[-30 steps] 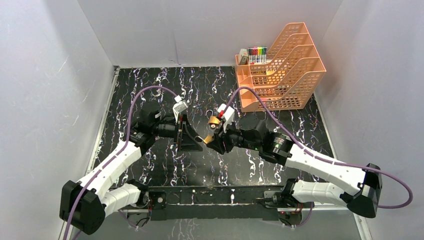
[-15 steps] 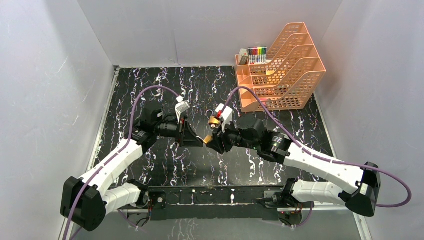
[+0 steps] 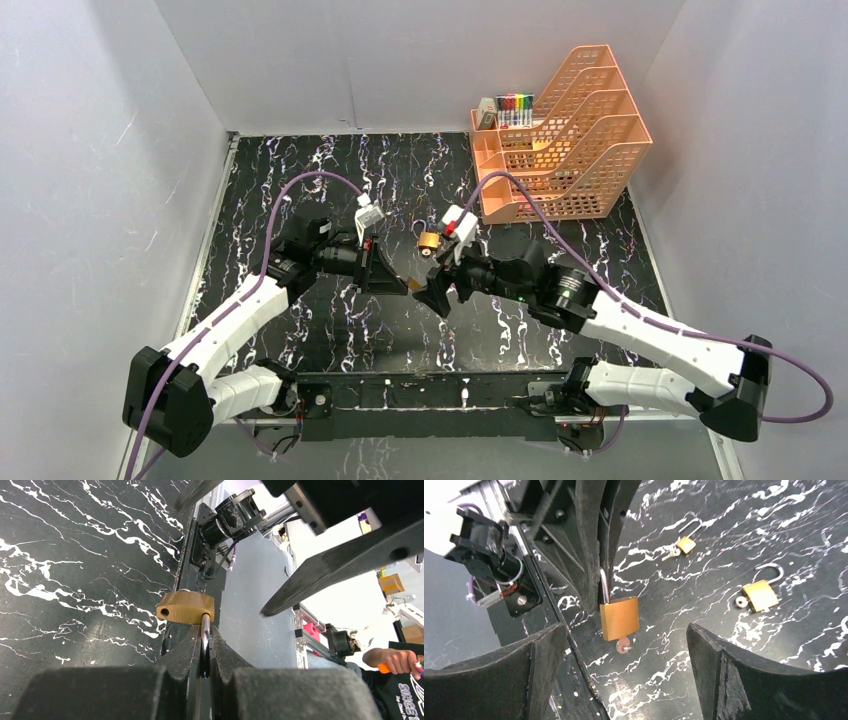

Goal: Lock with the key
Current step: Pick up the lock from the center of the board.

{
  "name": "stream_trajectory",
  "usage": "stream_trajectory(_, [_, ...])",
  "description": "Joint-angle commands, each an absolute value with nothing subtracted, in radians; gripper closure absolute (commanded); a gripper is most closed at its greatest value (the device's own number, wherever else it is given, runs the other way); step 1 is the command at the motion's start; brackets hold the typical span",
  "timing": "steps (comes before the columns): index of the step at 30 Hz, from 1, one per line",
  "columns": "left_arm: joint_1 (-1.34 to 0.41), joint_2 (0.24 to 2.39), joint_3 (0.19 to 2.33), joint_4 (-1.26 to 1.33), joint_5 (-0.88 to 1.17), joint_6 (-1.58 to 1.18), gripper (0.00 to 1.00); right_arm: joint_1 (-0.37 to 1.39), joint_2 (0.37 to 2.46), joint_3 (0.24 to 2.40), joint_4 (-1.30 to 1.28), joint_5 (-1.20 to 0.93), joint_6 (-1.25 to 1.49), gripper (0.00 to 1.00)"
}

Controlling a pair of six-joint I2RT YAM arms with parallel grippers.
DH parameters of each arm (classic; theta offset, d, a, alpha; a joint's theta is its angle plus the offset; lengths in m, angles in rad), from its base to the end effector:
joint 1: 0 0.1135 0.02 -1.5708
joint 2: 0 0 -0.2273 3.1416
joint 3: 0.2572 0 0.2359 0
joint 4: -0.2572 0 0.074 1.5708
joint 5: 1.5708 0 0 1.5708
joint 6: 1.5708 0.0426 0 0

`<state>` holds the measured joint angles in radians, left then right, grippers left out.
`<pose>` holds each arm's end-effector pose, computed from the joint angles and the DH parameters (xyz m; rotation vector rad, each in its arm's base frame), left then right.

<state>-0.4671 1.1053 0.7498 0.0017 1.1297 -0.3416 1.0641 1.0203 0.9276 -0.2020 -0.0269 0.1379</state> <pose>0.1962 -0.1421 0.2615 0.9396 1.8113 -1.5992 0.1181 0.2151 0.3120 -0.8908 1.7405 0.8415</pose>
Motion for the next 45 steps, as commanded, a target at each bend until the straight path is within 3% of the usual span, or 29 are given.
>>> stream_trajectory(1, [-0.472,1.09,0.774,0.092,1.196,-0.351,1.0,1.063,0.908,0.983,-0.149,0.03,0.098,0.01])
stream_trajectory(10, [-0.472,1.036,0.671,0.617,1.17,-0.64,0.97,1.062,0.764,0.795,0.083,-0.06,-0.011,0.05])
stream_trajectory(16, [-0.472,1.034,0.696,0.668,1.135,-0.648,0.98,1.063,0.675,0.608,0.427,-0.089,-0.16,0.16])
stream_trajectory(32, [-0.472,1.039,0.66,0.716,1.111,-0.659,0.98,1.064,0.879,0.712,0.416,-0.108,-0.268,0.39])
stream_trajectory(36, [-0.472,1.051,0.658,0.715,1.11,-0.654,0.98,1.064,0.888,0.721,0.405,-0.103,-0.266,0.52])
stream_trajectory(45, [-0.472,1.064,0.658,0.724,1.102,-0.649,0.98,1.064,0.903,0.733,0.369,-0.064,-0.258,1.0])
